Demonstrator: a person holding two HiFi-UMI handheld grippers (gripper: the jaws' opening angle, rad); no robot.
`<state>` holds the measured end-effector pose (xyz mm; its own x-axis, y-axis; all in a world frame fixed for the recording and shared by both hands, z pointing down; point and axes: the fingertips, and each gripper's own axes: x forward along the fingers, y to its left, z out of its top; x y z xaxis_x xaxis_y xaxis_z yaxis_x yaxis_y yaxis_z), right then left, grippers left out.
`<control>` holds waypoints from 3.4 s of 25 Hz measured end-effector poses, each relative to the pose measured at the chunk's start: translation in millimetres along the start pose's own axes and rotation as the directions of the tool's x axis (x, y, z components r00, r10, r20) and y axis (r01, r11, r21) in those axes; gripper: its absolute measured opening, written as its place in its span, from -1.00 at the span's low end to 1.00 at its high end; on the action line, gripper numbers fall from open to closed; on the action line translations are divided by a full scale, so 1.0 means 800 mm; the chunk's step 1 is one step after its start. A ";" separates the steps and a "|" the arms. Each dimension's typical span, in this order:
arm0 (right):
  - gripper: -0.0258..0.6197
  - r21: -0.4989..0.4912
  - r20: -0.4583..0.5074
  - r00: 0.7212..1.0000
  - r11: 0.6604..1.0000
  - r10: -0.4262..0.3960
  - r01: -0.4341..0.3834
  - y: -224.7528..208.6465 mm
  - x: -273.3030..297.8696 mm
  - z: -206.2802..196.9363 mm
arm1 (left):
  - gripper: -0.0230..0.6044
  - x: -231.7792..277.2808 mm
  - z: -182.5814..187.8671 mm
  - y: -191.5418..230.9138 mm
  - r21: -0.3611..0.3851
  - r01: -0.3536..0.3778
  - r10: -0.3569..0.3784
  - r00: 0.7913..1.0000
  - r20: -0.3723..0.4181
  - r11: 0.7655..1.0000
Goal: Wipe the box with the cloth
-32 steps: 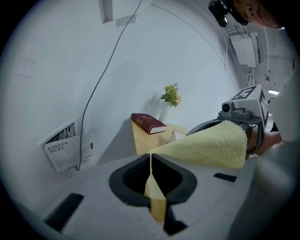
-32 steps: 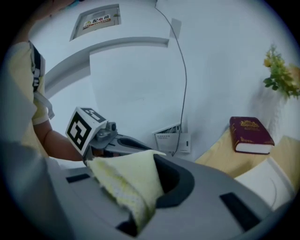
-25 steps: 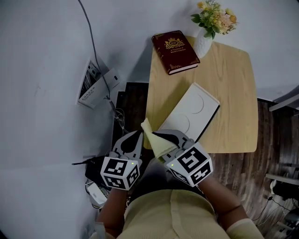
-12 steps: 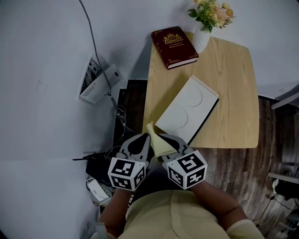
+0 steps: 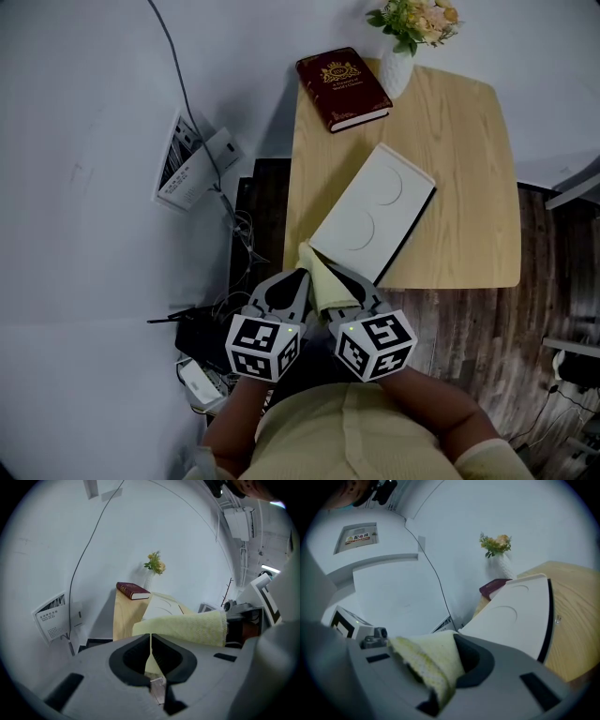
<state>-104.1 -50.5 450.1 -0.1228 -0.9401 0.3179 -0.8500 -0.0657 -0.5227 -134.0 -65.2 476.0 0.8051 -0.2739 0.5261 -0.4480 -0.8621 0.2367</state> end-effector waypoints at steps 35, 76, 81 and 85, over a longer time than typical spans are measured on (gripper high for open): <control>-0.83 0.091 -0.032 0.991 0.987 -0.126 0.129 -0.082 -0.129 -0.035 | -0.84 0.006 -0.036 -0.071 0.052 0.085 -0.082 0.995 -0.056 0.995; -0.83 0.152 0.170 0.955 0.964 -0.241 0.216 -0.199 -0.165 0.132 | -0.84 0.034 0.066 -0.040 0.078 0.028 -0.030 0.999 0.024 0.997; -0.83 0.106 0.203 0.940 0.960 -0.274 0.258 -0.226 -0.144 0.172 | -0.84 0.036 0.074 -0.016 0.050 -0.009 0.007 0.999 0.045 0.999; -0.83 0.061 0.245 0.923 0.955 -0.296 0.290 -0.243 -0.131 0.211 | -0.84 0.037 0.073 -0.001 0.040 -0.017 0.016 0.999 0.035 0.999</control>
<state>160.6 4.5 385.2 0.2640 -0.9303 0.2546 -0.8162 -0.3562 -0.4550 -86.9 -97.6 444.0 0.8112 -0.3022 0.5005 -0.4456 -0.8739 0.1945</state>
